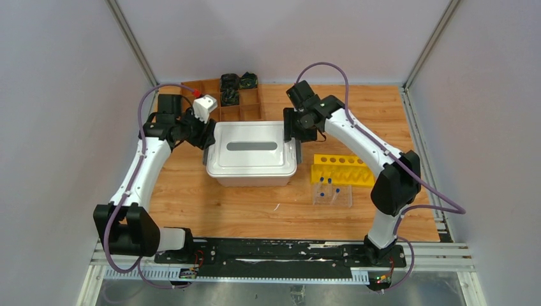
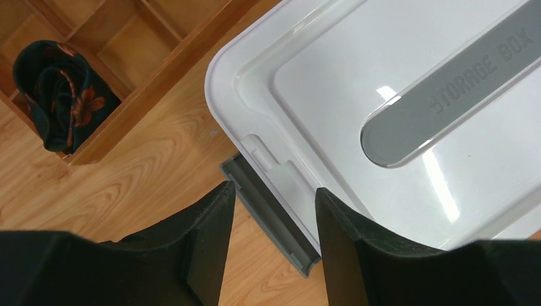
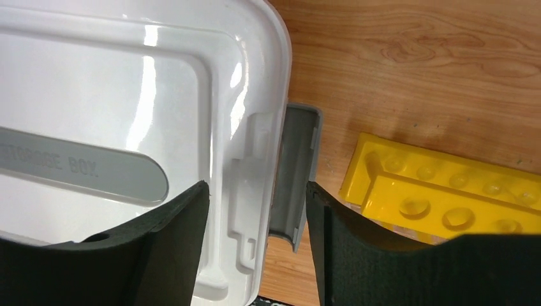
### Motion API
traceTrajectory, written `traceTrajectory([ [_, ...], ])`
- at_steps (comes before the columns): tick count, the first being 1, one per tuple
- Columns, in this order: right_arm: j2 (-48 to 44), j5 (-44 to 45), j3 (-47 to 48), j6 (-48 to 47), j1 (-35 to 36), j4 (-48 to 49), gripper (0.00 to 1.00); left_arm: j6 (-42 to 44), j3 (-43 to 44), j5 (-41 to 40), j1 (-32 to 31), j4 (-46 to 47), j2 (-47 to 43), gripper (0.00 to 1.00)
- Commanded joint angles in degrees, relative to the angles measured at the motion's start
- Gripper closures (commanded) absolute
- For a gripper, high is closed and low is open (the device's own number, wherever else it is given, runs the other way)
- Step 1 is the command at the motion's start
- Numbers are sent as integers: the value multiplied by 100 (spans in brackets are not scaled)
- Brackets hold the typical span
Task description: Organize the chemistry lab equipment
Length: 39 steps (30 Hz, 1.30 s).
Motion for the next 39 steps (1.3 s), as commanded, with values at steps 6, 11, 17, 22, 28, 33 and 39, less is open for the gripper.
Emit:
traceTrajectory([
  [6,-993,-525,249,-260,-208,-77,19,-23,-185,-272,-72,324,148,46],
  [11,-1715,-1260,-1422,-43,-591,1044,11,-59,-159,-282,-69,368,92,45],
  [17,-2278,-2257,-3209,753,-941,3252,3,-51,-155,-276,-71,378,-3,44],
  [22,-2079,-2512,-3394,873,-938,3694,2,-57,-217,-278,-74,435,-3,43],
  [28,-1672,-2930,-3688,1141,-941,4395,2,-85,-242,-232,-67,486,-6,44],
  [33,-1305,-3357,-3813,1381,-934,4740,2,-59,-251,-225,-66,481,-14,44],
  [39,-1447,-3347,-4006,1432,-936,4829,7,-26,-292,-188,-71,496,15,45],
])
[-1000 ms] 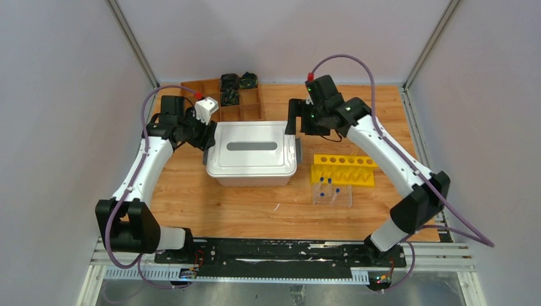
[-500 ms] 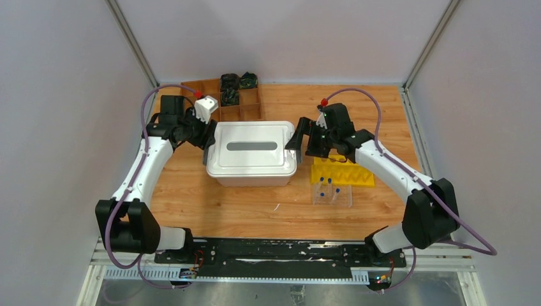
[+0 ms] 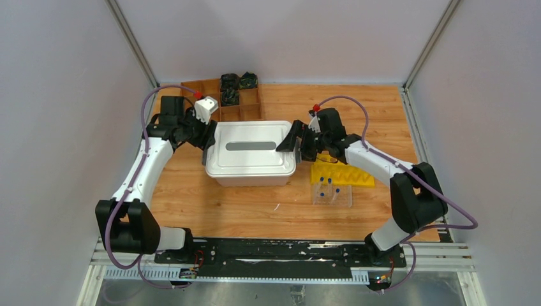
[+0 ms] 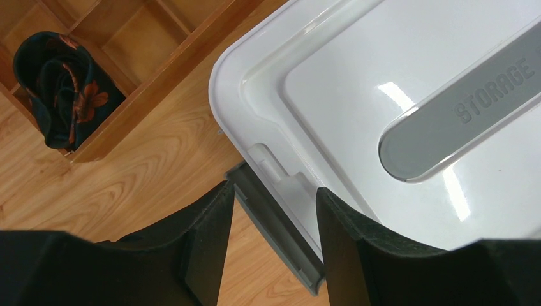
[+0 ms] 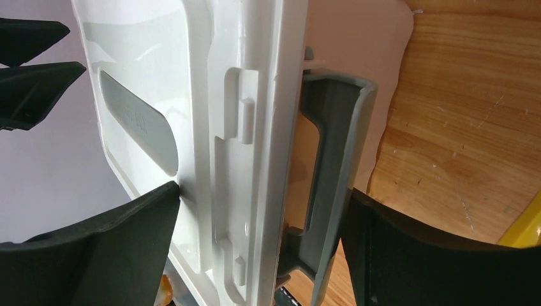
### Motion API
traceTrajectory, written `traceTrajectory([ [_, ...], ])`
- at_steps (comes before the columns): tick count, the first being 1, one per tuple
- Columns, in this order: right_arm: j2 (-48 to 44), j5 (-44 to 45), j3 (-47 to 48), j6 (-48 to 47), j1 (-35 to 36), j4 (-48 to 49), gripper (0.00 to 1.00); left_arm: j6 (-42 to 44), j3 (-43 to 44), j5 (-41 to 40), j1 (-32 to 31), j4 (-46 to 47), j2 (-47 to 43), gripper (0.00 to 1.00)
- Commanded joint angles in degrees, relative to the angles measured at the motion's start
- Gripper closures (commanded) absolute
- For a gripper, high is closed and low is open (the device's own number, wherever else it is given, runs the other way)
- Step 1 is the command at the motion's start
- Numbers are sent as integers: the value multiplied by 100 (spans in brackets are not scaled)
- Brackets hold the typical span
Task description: Organize the chemistry lab equipment
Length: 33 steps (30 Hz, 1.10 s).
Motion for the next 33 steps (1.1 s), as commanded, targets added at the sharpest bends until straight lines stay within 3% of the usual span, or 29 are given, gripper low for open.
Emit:
traceTrajectory([
  [1,-244,4,-132,21,-44,150,9,-8,-76,79,-30,166,-102,45],
  [8,-566,1129,303,-510,200,-897,29,-54,-5,118,-26,142,-175,45],
  [17,-477,2585,558,-765,679,-1681,33,27,153,265,31,-359,-426,37],
  [23,-590,3446,695,-887,874,-2024,43,-343,205,1194,877,-603,-397,24],
  [27,-635,3851,730,-865,1023,-2166,47,-470,-100,1426,1033,-574,-443,1],
  [33,-534,4013,836,-858,1193,-2205,48,-1030,-587,2011,1031,-104,-566,0],
])
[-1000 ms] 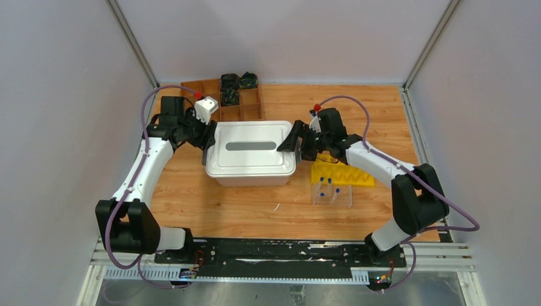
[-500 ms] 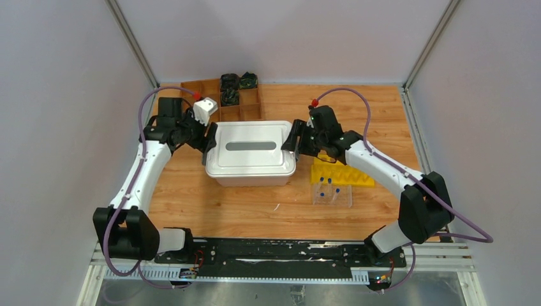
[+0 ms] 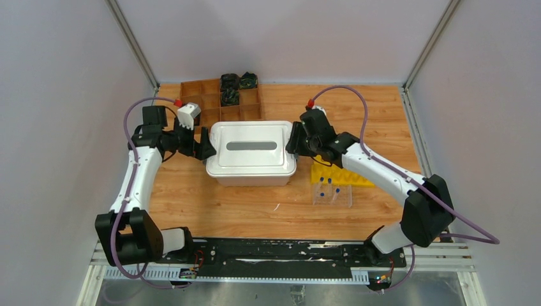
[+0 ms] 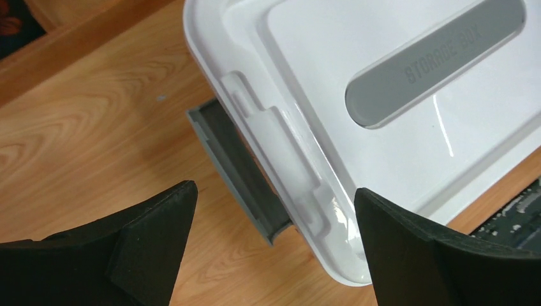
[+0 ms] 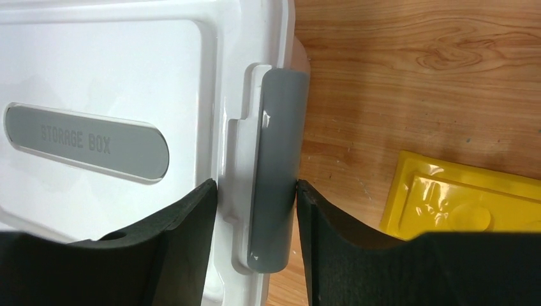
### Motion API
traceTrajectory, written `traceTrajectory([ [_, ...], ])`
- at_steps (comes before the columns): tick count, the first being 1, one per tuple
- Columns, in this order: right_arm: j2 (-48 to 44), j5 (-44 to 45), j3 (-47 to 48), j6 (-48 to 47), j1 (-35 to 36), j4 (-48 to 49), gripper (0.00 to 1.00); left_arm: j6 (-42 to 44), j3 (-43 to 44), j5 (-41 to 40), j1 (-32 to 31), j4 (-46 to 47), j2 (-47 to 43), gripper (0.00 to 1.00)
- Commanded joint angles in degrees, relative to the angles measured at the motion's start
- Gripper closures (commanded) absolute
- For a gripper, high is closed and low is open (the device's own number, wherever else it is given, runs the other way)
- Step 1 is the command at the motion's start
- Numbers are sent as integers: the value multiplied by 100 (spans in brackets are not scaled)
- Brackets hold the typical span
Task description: Organize the chemistry lab equipment
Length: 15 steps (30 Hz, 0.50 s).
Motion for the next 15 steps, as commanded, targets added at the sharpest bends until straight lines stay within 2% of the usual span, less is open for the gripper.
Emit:
traceTrajectory([
  [1,57,620,150,-182,154,-644,49,-380,-206,582,24,285,-102,0],
  [7,148,997,404,-314,364,-845,51,-119,-447,115,55,450,-68,0],
  [15,233,1280,547,-391,530,-940,64,-430,-597,615,61,795,167,0],
])
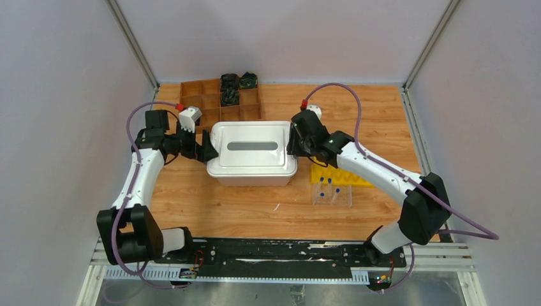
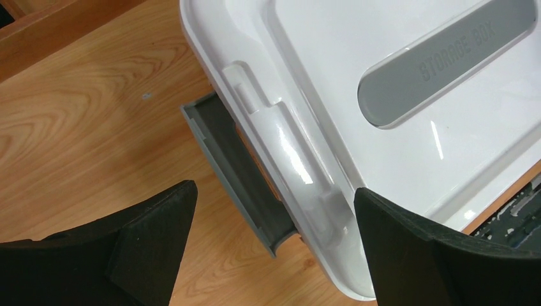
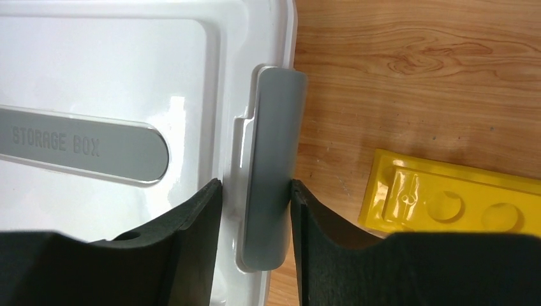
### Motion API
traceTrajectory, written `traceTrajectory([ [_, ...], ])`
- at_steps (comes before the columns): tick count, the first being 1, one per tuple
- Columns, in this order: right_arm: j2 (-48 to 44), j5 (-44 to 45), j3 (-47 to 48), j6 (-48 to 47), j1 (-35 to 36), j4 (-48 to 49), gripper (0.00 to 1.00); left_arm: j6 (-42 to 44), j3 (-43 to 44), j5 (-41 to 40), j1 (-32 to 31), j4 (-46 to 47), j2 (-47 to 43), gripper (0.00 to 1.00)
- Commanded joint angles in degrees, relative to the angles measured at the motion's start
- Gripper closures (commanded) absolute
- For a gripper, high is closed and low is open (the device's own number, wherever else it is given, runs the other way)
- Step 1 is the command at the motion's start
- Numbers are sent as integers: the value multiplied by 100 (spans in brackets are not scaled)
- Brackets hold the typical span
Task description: Organize the chemistry lab equipment
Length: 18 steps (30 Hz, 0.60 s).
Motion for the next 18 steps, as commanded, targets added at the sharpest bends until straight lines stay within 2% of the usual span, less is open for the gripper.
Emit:
traceTrajectory([
  [1,132,478,204,-217,161,-474,66,-251,-95,446,44,415,181,0],
  [7,358,769,553,-364,402,-682,74,-390,-174,709,43,537,374,0],
  [13,443,858,691,-371,465,-769,73,-612,-279,985,42,728,589,1],
  [15,465,837,711,-377,478,-768,73,-749,-263,1129,42,755,700,6],
  [18,509,802,736,-402,499,-769,73,-945,-235,1219,42,864,779,18],
])
